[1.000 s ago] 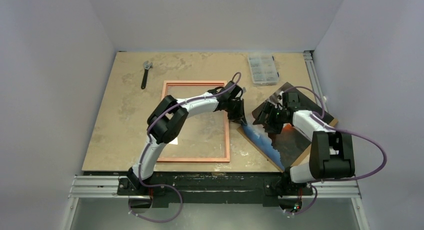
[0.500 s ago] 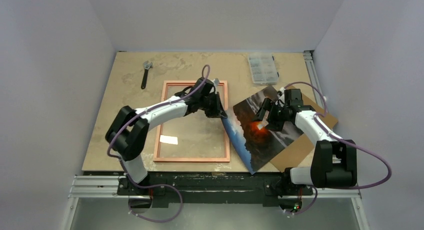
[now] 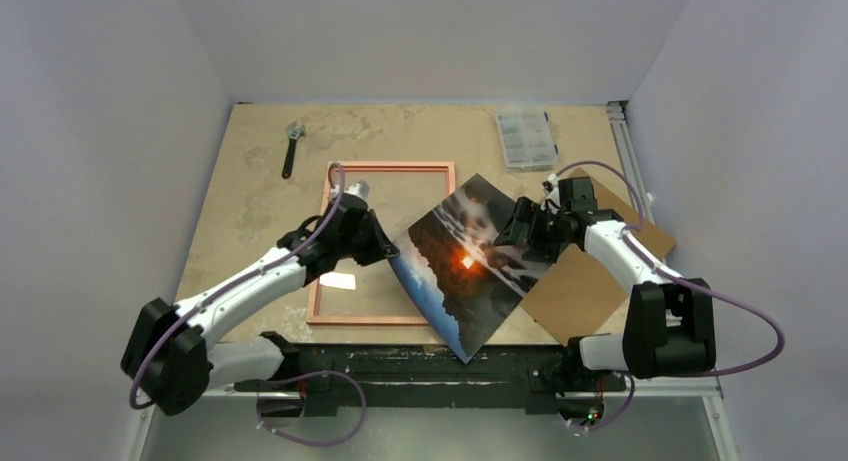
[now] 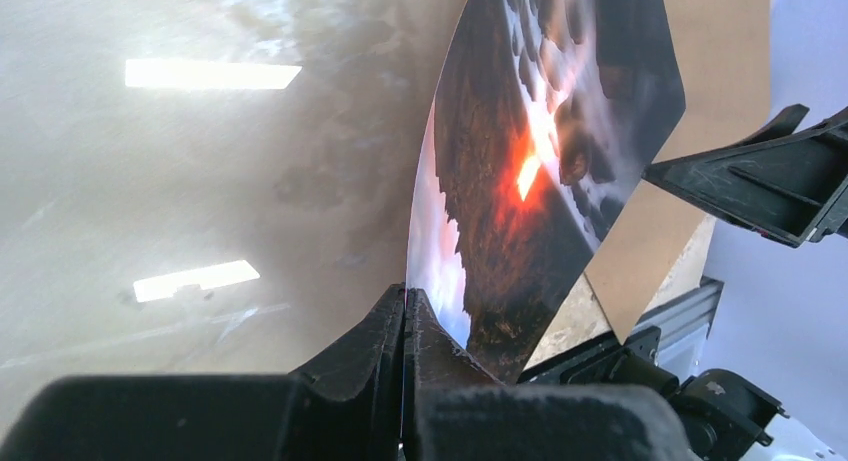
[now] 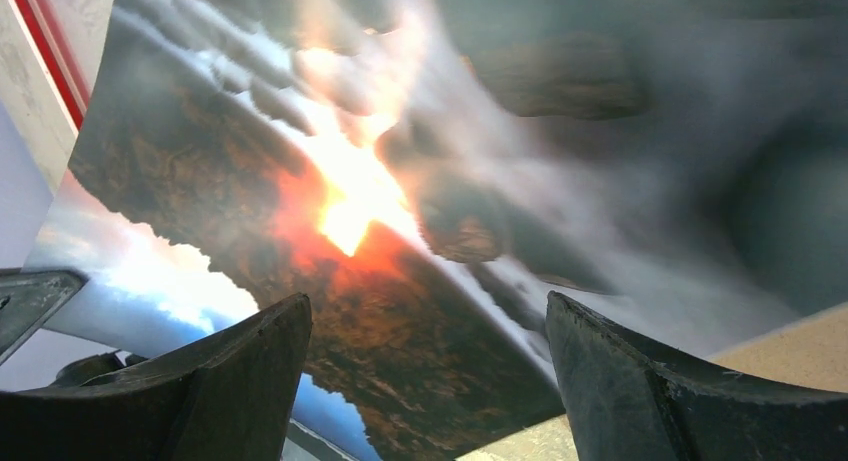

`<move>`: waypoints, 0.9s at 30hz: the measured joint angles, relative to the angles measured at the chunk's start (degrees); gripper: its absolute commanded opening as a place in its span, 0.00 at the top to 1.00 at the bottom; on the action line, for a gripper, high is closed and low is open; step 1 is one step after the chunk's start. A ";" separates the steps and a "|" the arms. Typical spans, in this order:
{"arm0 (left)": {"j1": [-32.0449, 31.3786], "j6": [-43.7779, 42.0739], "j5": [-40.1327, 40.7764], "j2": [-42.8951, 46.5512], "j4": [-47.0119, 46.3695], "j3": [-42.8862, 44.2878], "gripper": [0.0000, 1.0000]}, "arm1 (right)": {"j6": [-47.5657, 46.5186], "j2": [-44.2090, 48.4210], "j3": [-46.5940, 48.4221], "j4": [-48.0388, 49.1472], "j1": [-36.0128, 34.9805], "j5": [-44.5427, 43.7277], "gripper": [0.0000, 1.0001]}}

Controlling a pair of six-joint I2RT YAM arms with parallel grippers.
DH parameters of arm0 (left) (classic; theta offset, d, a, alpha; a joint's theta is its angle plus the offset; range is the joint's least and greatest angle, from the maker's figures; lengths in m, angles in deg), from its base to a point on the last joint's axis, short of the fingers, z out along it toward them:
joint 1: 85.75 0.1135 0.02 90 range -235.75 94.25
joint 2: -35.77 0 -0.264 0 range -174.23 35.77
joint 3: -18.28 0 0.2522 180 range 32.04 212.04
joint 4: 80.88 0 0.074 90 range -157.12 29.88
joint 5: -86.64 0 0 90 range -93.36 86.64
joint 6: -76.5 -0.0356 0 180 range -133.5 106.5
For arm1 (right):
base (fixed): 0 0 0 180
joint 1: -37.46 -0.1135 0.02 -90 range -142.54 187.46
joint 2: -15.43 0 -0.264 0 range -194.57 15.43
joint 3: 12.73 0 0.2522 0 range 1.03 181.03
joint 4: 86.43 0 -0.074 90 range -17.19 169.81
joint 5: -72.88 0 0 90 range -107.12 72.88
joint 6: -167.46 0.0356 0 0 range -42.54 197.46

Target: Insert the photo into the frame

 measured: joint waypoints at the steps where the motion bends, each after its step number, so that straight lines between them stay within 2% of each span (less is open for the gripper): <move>1: 0.07 0.57 1.31 2.71 0.66 -1.64 1.00 | 0.02 -0.02 0.00 -0.02 -0.11 0.02 0.14; 10: 0.20 9.27 12.63 28.52 10.23 -16.59 1.00 | 0.33 -2.75 -0.02 1.01 -1.53 0.02 0.14; 15: 0.15 13.90 16.90 37.53 17.57 -21.09 1.00 | 0.68 -3.63 -0.02 1.57 -3.08 0.02 0.14; 22: 0.07 16.41 18.23 37.03 20.59 -21.42 0.99 | 1.29 -3.63 -0.90 2.16 -5.25 0.02 0.14; 24: 0.07 16.46 18.16 35.30 20.37 -21.42 0.92 | 1.49 -3.65 -1.88 2.21 -5.62 0.04 0.14; 27: 0.02 16.33 17.81 33.11 19.91 -21.40 0.74 | 1.49 -3.98 -3.56 2.10 -5.73 0.11 0.14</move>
